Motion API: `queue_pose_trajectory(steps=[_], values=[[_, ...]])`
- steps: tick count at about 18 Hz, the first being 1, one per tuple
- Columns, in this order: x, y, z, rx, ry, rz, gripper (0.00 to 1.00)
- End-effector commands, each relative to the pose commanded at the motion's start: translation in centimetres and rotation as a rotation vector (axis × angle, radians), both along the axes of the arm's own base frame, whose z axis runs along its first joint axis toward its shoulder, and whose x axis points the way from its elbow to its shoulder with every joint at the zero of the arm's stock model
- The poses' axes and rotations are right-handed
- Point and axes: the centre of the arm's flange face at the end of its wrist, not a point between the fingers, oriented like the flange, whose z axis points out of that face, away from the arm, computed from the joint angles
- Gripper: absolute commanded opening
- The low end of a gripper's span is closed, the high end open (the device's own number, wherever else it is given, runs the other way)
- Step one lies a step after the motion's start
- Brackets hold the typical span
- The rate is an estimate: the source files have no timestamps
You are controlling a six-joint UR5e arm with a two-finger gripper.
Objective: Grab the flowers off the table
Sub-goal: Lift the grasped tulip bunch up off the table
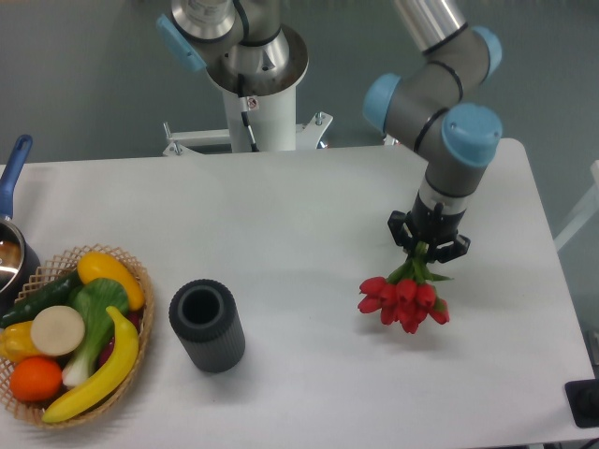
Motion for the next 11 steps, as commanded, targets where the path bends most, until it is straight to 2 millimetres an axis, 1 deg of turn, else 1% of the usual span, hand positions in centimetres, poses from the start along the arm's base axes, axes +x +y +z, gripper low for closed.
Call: queue_pose_trajectory(steps=[1, 3, 4, 5, 7, 9, 11], values=[[0.5, 0.0, 1.9, 0.040, 0.014, 0.008, 0.22], [1.4, 0.2, 4.7, 0.101, 0.040, 0.004, 0.22], [1.7, 0.6, 6.0, 0.143, 0.045, -0.001, 0.22], [2.0, 1.0, 8.0, 0.205, 0.048, 0.000, 0.22], [3.4, 1.7, 11.3, 0.325, 0.033, 0.012, 0.22], [4.2, 2.1, 13.8, 0.409, 0.026, 0.001, 0.22], [4.6, 2.6, 15.1, 0.470, 0.021, -0.026, 0.22]])
